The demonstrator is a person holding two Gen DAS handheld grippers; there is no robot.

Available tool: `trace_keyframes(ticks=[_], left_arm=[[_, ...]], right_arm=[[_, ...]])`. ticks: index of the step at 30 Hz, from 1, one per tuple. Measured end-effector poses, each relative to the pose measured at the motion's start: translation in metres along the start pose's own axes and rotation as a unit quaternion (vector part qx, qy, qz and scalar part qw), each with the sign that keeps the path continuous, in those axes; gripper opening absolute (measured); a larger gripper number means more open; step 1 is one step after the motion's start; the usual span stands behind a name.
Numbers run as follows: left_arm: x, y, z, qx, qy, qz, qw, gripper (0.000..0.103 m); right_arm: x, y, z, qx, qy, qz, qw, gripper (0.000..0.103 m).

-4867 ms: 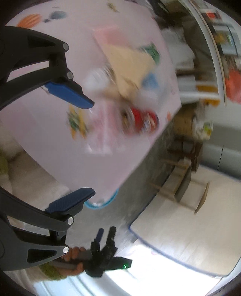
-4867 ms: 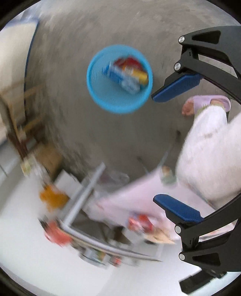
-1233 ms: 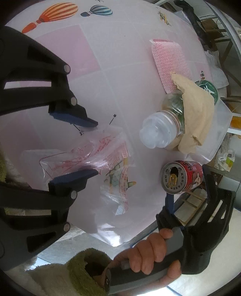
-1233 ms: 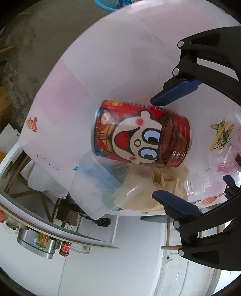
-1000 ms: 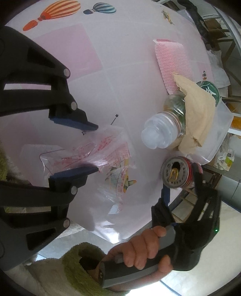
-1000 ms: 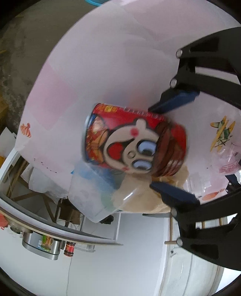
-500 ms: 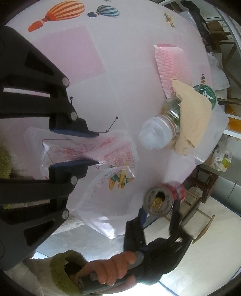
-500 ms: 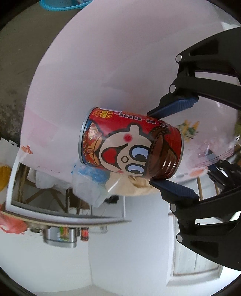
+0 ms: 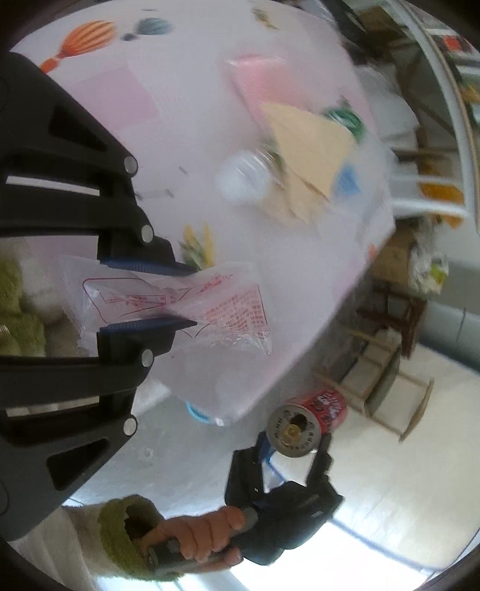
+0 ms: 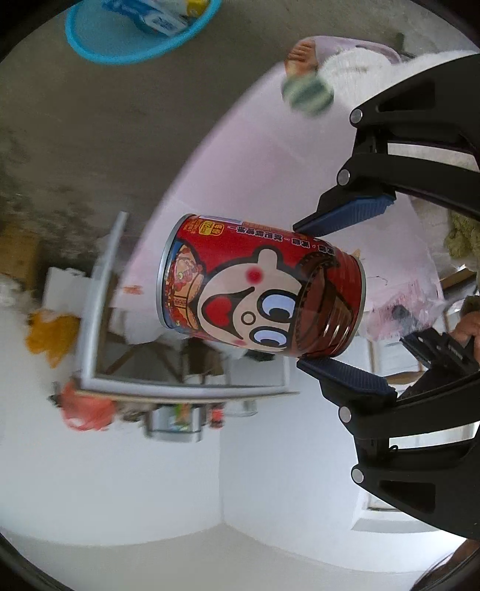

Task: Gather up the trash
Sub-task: 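Carry the bag and can to the wastebasket and open both tools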

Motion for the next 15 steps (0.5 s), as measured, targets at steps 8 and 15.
trace_keyframes(ticks=[8, 15], left_arm=[[0.035, 0.066, 0.073, 0.077, -0.070, -0.004, 0.9946, 0.020], [0.116, 0.110, 0.152, 0.116, -0.128, -0.074, 0.9822, 0.020]], right_arm=[[-0.113, 0.014, 0.063, 0.067, 0.006, 0.129, 0.989, 0.065], [-0.145, 0.017, 0.143, 0.178, 0.010, 0.166, 0.970, 0.065]])
Point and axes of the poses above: each gripper's, at about its wrist camera, not at the fingertips, and x roughly the way its jaws point, z to its right, y to its top, the point moved 2 cm from there along x, roughly the way its jaws point
